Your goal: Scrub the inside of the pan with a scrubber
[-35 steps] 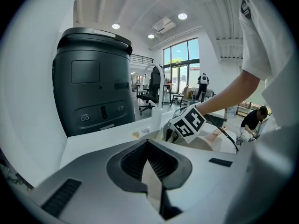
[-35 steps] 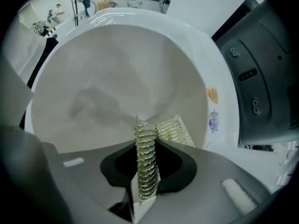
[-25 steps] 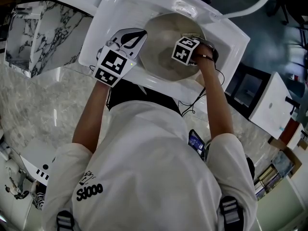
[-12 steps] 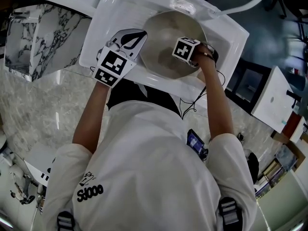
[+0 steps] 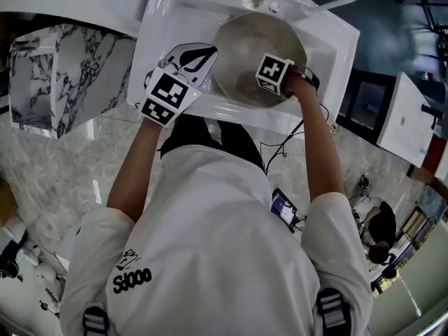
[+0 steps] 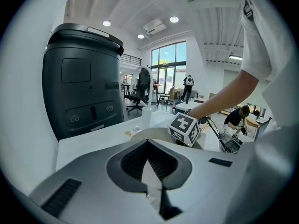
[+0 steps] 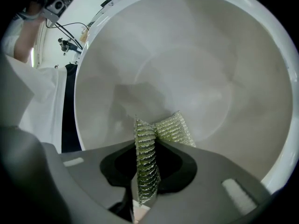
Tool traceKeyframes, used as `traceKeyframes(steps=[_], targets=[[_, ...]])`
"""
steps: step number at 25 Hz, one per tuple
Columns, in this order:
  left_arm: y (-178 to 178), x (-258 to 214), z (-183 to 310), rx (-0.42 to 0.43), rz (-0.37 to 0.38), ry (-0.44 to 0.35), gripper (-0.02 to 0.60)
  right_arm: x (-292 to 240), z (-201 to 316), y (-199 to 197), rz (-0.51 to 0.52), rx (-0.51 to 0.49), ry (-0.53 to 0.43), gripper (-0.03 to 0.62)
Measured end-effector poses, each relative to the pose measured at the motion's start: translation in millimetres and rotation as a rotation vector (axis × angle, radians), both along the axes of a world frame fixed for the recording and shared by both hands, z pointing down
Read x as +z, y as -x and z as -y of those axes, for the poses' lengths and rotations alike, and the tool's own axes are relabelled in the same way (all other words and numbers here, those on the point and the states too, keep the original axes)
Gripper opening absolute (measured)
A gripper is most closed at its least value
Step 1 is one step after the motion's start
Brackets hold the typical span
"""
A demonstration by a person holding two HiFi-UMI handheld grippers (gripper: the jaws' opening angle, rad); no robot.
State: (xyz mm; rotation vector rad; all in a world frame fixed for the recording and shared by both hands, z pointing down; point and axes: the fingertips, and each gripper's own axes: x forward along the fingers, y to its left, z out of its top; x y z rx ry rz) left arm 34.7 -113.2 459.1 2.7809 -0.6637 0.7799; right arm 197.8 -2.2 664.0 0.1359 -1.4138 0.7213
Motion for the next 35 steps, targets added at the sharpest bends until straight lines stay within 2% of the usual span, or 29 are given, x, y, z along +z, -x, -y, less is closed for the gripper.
traceKeyframes(steps=[9,19,24,29,35], targets=[[9.4,-9.1,1.1,0.136,-0.005,0.013,0.005,-17.6,-32.0,22.8,-0.021,0.084,0.111,0.083],[2.1,-6.3,-6.8,0.214,-0.044,0.034,0.005,-56.1,-47.1,36.4,-0.023,0.081,0.189,0.081],[-6.2,0.4,-13.5,0.225,-0.060,0.065,0.005,-63.6,-49.4,22.6,-0.052,0.087,0.139,0.081],[-14.1,7.2,-14.0,0.232,-0.056,0.086,0.005,-62.4,-38.7,-12.8,-0.185,-0.001,0.047,0.080],[-21.9,13.0,-10.2,0.211,-0.053,0.106,0.005,-46.6,-39.2,-21.9,-0.170,-0.016,0.078,0.081]])
